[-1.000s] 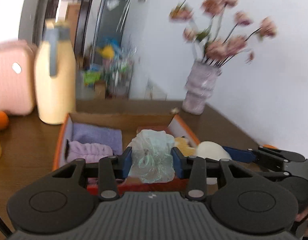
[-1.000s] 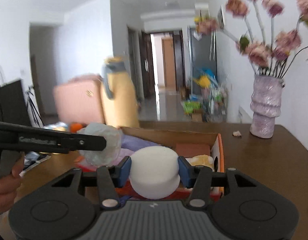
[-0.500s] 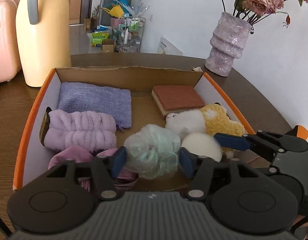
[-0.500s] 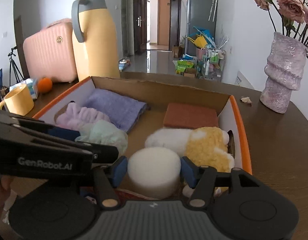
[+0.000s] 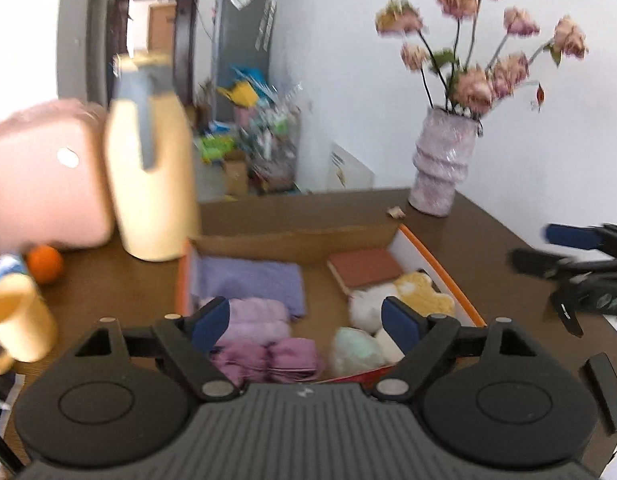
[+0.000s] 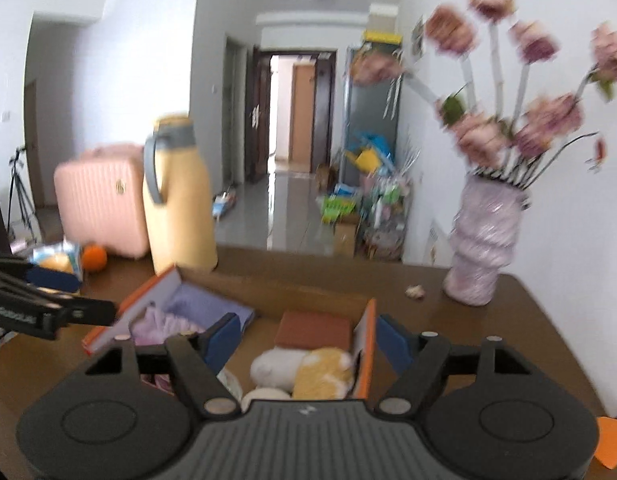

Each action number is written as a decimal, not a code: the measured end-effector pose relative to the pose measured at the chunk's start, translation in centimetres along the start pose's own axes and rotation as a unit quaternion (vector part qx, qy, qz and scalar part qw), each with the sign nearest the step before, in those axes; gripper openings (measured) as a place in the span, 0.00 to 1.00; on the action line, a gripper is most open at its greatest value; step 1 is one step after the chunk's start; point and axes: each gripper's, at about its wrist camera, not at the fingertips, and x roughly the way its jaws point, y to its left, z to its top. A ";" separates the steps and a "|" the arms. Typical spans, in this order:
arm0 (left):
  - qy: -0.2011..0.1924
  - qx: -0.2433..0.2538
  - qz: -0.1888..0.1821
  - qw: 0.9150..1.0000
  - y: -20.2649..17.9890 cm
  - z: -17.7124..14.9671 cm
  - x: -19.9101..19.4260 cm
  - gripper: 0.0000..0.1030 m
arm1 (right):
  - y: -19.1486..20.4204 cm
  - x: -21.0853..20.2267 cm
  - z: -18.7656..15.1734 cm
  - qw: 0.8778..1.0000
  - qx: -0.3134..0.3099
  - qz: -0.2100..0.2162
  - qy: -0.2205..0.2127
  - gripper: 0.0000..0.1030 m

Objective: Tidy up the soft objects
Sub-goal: 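Lower the bath puff and round sponge into the box and open both tools, then grasp the light-blue plush with both tools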

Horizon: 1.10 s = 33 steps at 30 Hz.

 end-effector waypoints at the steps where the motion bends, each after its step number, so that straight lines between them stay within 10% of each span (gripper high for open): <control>1: -0.008 0.001 0.007 1.000 0.3 0.0 -1.3 0.85 | -0.4 -1.2 0.2 1.000 0.008 -0.001 -0.008 0.75; 13: -0.072 -0.010 0.062 0.995 1.7 -2.6 -9.6 0.86 | 2.1 -6.9 -1.9 0.998 0.028 0.015 -0.049 0.78; 22: -0.166 0.016 0.138 0.976 0.0 -17.3 -17.5 0.96 | 6.1 -14.3 -14.6 0.995 0.016 0.048 -0.081 0.82; 33: -0.111 0.038 0.119 0.986 -1.6 -24.0 -17.4 0.96 | 7.1 -15.8 -19.8 0.996 0.063 0.052 -0.034 0.83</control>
